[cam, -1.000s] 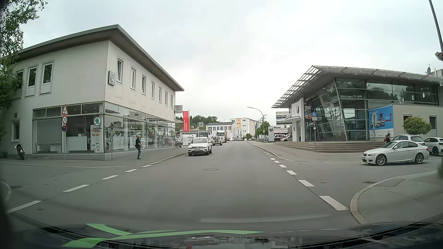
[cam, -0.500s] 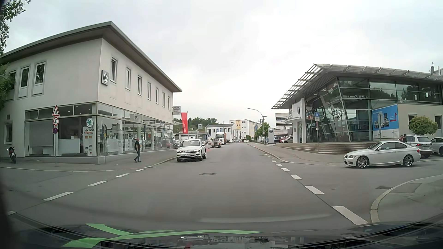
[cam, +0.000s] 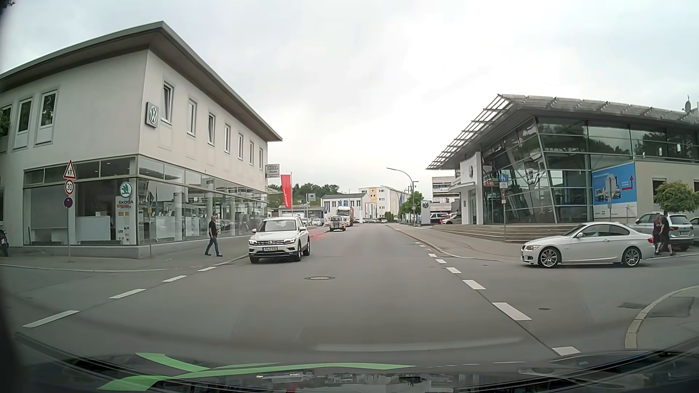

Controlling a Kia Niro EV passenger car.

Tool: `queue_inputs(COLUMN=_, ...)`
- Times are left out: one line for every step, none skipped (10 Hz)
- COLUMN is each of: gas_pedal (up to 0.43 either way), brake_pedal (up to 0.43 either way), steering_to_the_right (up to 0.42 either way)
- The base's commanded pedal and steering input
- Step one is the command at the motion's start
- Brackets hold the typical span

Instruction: Follow the waypoints while adhering to traffic rules and regulations

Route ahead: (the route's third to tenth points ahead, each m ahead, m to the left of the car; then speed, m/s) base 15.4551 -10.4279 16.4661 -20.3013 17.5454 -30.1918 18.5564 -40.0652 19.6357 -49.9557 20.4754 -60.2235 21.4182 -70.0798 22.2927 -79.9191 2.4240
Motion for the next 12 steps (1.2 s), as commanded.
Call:
queue_inputs(gas_pedal=0.020, brake_pedal=0.000, steering_to_the_right=0.048)
queue_inputs(gas_pedal=0.020, brake_pedal=0.000, steering_to_the_right=0.052)
queue_inputs(gas_pedal=0.020, brake_pedal=0.000, steering_to_the_right=0.059)
queue_inputs(gas_pedal=0.020, brake_pedal=0.000, steering_to_the_right=0.069)
queue_inputs(gas_pedal=0.020, brake_pedal=0.000, steering_to_the_right=0.079)
queue_inputs(gas_pedal=0.020, brake_pedal=0.000, steering_to_the_right=0.099)
queue_inputs(gas_pedal=0.020, brake_pedal=0.000, steering_to_the_right=0.121)
queue_inputs(gas_pedal=0.020, brake_pedal=0.000, steering_to_the_right=0.144)
queue_inputs(gas_pedal=0.020, brake_pedal=0.000, steering_to_the_right=0.171)
queue_inputs(gas_pedal=0.020, brake_pedal=0.000, steering_to_the_right=0.207)
queue_inputs(gas_pedal=0.008, brake_pedal=0.000, steering_to_the_right=0.240)
queue_inputs(gas_pedal=0.000, brake_pedal=0.000, steering_to_the_right=0.270)
